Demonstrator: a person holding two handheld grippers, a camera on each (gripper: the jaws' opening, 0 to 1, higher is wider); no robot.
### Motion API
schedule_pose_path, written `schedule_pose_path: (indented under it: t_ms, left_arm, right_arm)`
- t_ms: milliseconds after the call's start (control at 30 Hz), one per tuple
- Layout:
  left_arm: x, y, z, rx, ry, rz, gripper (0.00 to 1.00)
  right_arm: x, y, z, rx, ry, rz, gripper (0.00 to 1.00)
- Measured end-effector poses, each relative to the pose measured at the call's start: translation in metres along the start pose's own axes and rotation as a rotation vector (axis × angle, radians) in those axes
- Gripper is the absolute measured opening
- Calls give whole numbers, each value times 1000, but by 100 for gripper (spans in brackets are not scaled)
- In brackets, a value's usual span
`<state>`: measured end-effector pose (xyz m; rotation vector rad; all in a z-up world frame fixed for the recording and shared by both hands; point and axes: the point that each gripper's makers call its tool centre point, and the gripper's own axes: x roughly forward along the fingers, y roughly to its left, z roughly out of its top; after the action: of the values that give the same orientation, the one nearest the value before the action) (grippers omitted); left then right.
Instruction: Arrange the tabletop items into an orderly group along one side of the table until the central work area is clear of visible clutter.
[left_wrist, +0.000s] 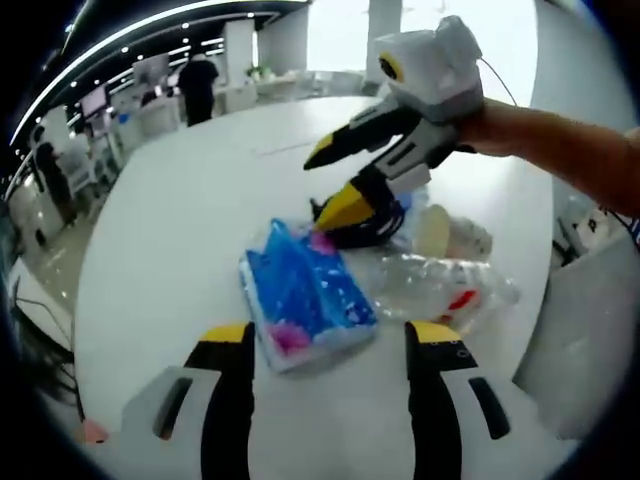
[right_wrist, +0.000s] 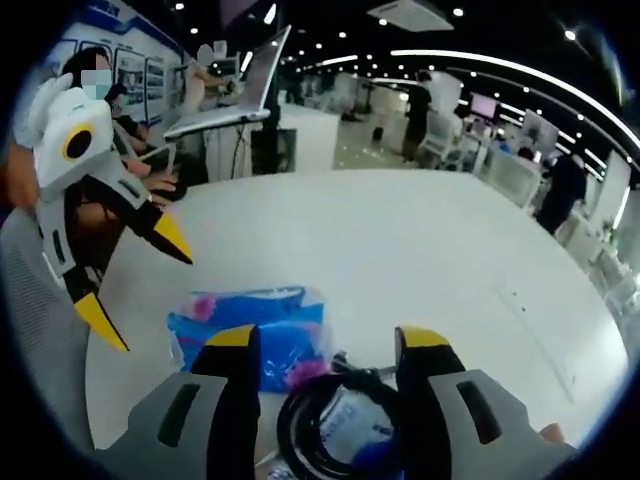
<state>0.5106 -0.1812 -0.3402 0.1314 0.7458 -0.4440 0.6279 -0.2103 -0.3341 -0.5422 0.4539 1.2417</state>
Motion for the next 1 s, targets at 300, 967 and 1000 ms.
schedule_pose_path:
  t_ms: [300,967,1000]
  left_arm:
    - [4,0,-3,-7,8,-9,57]
    - [12,-2,-11,-14,33,-32,55]
    - [13,-2,-11,-15,33,-32,55]
  right_arm:
    - [16,9,-7,-4,12,44,43]
    - [37,12,-10,-15,18,84,30]
    - [37,12,-10,-16,19,85,29]
